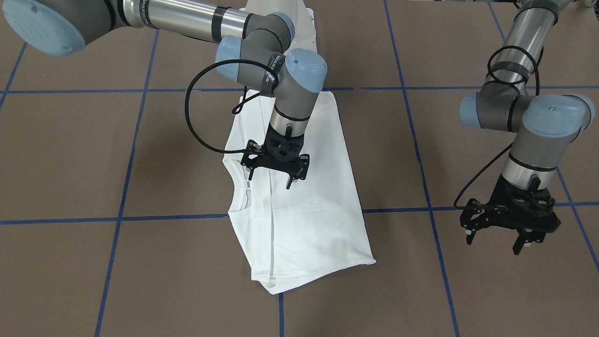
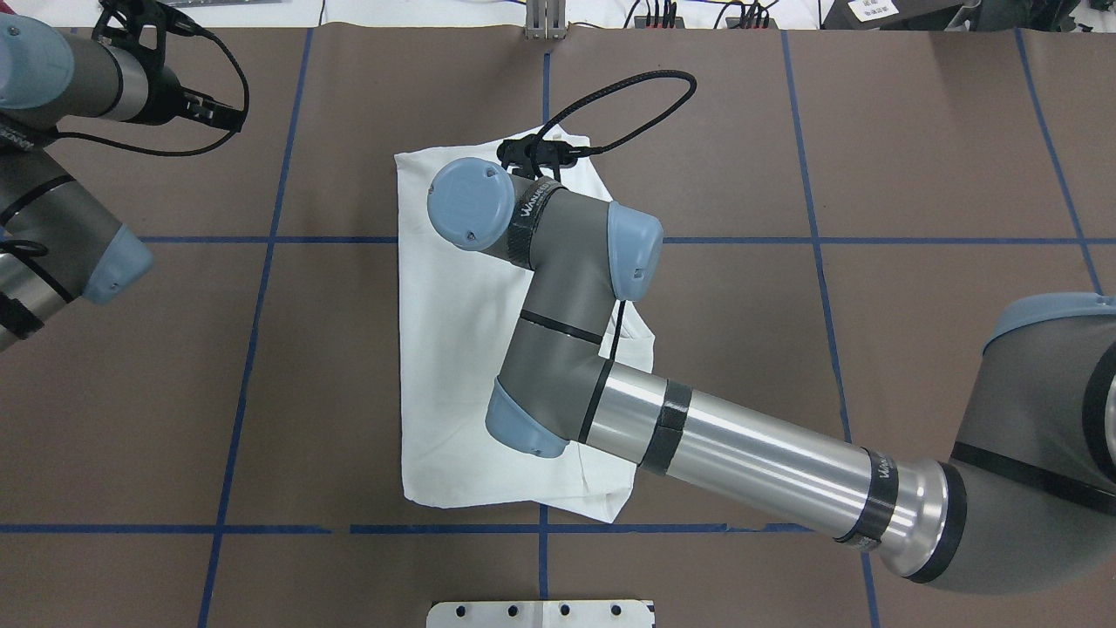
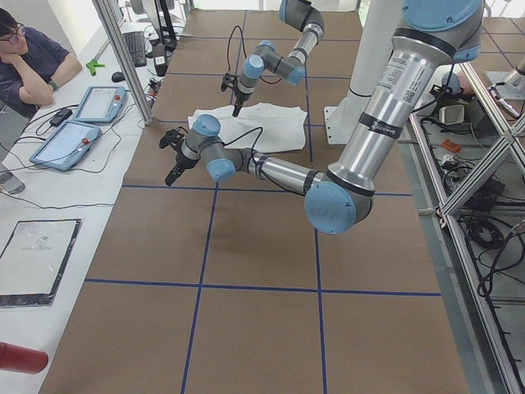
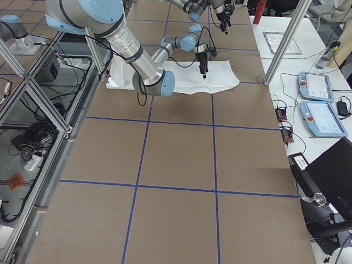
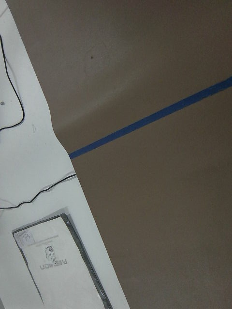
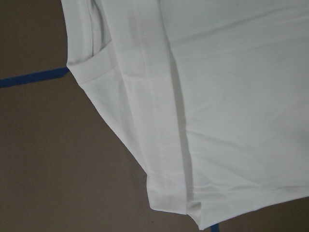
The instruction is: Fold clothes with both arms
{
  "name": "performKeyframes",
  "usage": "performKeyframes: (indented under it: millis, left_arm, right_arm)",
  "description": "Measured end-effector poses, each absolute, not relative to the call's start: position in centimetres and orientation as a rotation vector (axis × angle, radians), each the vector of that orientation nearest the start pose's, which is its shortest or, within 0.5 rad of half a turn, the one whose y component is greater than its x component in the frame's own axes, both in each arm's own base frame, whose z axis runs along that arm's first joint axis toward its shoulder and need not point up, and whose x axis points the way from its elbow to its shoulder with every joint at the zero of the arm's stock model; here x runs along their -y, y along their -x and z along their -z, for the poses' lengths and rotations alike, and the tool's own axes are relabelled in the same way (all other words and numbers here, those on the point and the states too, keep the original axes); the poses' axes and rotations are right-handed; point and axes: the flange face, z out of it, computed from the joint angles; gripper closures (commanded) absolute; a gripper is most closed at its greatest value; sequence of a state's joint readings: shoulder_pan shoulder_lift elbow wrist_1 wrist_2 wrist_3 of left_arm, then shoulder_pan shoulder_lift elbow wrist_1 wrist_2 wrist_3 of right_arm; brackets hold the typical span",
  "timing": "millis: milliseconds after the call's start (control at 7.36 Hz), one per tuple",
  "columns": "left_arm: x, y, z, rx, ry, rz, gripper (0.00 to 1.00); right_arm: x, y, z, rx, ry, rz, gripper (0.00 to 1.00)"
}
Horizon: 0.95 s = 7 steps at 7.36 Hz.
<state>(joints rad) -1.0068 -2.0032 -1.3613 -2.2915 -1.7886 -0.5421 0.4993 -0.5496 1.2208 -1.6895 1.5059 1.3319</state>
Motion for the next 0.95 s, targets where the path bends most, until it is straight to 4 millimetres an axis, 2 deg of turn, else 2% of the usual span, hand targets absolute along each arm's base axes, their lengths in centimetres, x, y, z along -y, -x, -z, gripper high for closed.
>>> performKeyframes:
  millis: [408,951]
  left_arm:
    - [63.9,-27.2,-44.3,-0.668,-0.693,-0.118,0.0]
    - [63.6,-27.1,-44.5,-0.669,-0.691,-0.115,0.0]
  right_arm:
    - [51.0,65.1,-20.1,0.433,-0.223,-0.197,0.0]
    - [51.0,64.6,-22.3,0.301,-0.194,-0.062,0.0]
